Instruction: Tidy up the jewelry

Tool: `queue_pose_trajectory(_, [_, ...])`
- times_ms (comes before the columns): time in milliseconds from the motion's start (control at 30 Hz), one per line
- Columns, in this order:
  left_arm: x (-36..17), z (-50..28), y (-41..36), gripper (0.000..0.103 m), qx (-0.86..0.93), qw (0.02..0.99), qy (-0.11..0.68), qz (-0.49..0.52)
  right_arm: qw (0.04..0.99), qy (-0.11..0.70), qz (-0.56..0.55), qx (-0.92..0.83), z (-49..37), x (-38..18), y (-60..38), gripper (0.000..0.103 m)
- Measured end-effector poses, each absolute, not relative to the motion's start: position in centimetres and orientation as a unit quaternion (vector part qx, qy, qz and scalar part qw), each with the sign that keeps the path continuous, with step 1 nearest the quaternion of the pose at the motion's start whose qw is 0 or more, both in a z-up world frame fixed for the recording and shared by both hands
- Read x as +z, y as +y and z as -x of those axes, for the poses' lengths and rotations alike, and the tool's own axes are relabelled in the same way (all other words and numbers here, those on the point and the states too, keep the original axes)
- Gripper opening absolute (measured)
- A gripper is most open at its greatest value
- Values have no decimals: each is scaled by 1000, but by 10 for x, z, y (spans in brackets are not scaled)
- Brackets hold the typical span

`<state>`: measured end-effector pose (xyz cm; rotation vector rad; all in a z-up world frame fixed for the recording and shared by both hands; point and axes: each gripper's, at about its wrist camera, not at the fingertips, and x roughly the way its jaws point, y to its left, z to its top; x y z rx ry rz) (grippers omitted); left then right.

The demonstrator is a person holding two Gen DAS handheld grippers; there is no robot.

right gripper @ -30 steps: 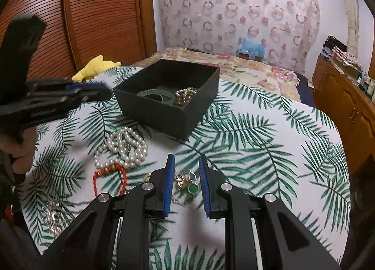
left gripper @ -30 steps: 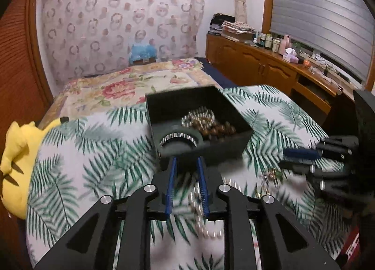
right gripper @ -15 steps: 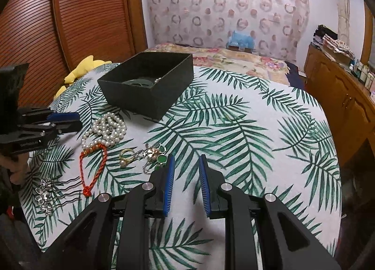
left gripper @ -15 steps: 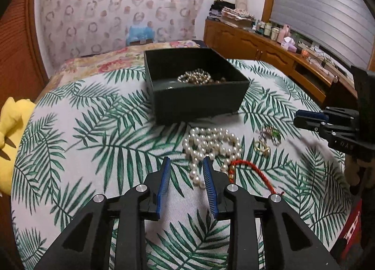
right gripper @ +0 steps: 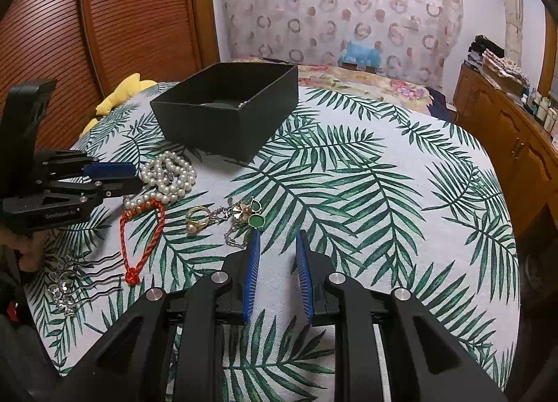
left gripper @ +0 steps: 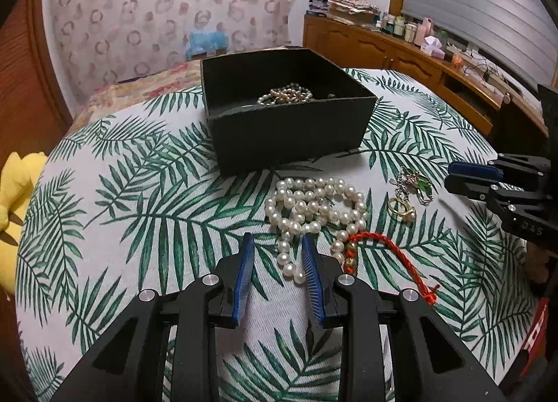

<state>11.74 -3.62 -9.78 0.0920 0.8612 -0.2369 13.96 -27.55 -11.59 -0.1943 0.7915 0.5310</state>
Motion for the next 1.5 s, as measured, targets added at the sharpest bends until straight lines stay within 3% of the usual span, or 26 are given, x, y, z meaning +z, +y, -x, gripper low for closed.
queue_pose_trajectory(67, [-98,-118,-36,7,-114,902,414,-48,885,379,97,254,-138,-115,-274,23])
queue_pose_trajectory(1000, [-14,-59,3,7,-116,950,289,13,837,396,169,339,-117,-122,-182,23])
queue_pose_trajectory(1033, [-12,-58,5,6,-115,951,287,14,836,396,172,338,-117,-122,-182,20])
queue_pose_trajectory(1067, [-9,-57,5,7,-116,952,284,14,836,396,176,336,-117,-122,-181,9])
queue_pose_trajectory(1100, [-6,-57,5,7,-116,953,281,13,836,394,183,334,-117,-122,-180,5])
queue_pose_trajectory(1500, [33,-54,3,7,-118,963,244,-2,856,360,164,334,-119,-84,-192,3])
